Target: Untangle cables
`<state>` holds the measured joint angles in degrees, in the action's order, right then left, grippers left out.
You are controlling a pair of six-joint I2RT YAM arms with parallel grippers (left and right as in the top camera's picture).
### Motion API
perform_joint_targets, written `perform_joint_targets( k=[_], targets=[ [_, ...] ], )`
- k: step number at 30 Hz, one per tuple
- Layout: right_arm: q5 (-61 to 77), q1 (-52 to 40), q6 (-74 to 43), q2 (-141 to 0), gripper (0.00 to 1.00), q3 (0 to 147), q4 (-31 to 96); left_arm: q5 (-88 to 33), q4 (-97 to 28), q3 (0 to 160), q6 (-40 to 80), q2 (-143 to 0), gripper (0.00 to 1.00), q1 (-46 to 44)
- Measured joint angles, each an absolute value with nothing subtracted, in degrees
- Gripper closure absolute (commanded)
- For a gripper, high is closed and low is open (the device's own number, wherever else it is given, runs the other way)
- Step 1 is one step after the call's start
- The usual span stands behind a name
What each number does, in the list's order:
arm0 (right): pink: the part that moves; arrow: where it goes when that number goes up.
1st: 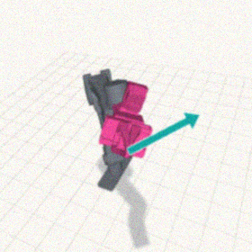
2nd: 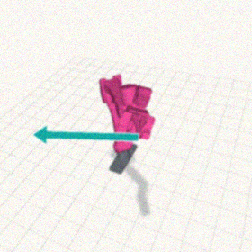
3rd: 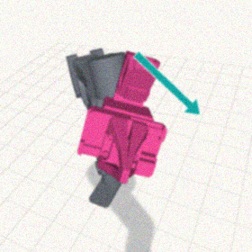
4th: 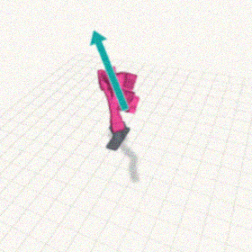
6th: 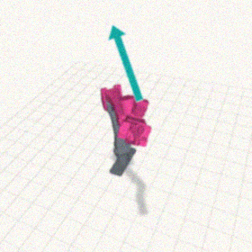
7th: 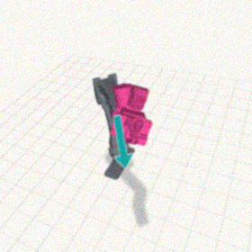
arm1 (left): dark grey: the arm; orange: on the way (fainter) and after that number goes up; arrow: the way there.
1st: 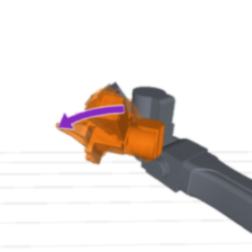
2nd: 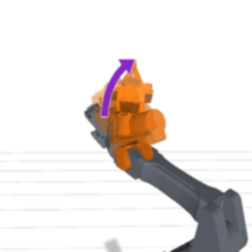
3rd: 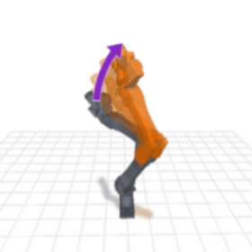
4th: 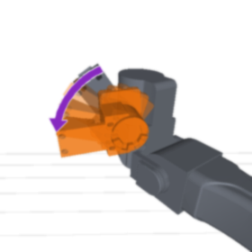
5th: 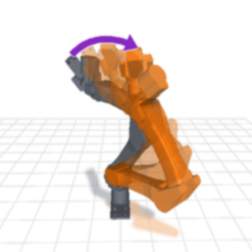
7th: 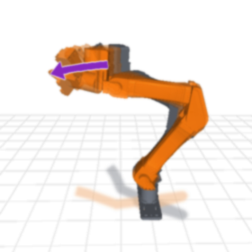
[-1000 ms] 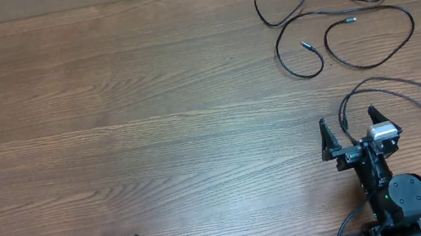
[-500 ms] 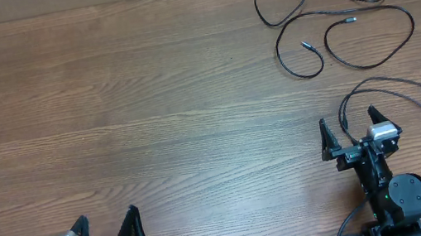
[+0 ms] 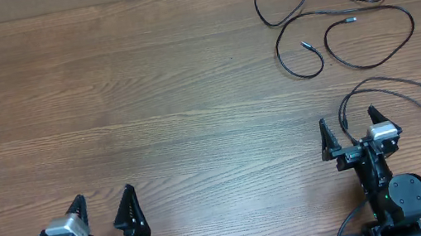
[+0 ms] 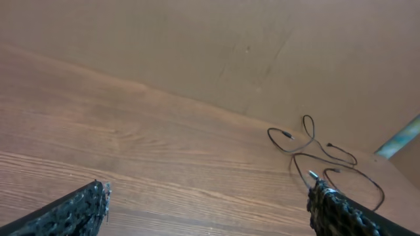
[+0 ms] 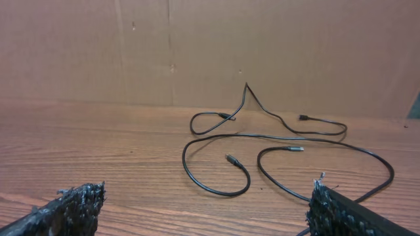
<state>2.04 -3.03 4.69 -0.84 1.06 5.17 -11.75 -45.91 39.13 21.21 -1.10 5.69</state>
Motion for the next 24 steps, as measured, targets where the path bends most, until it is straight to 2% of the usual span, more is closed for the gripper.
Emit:
perform_joint_targets(
  k=[17,24],
  targets=[
    [2.0,-3.0,4.7,-0.8,0.00,1.1,5.2,-11.7,-25.6,24.3,19.1,-1.0,0.01,5.7],
    [2.0,-3.0,4.7,-0.8,0.00,1.1,5.2,-11.7,-21.0,19.9,19.0,-1.0,0.00,5.7]
  ],
)
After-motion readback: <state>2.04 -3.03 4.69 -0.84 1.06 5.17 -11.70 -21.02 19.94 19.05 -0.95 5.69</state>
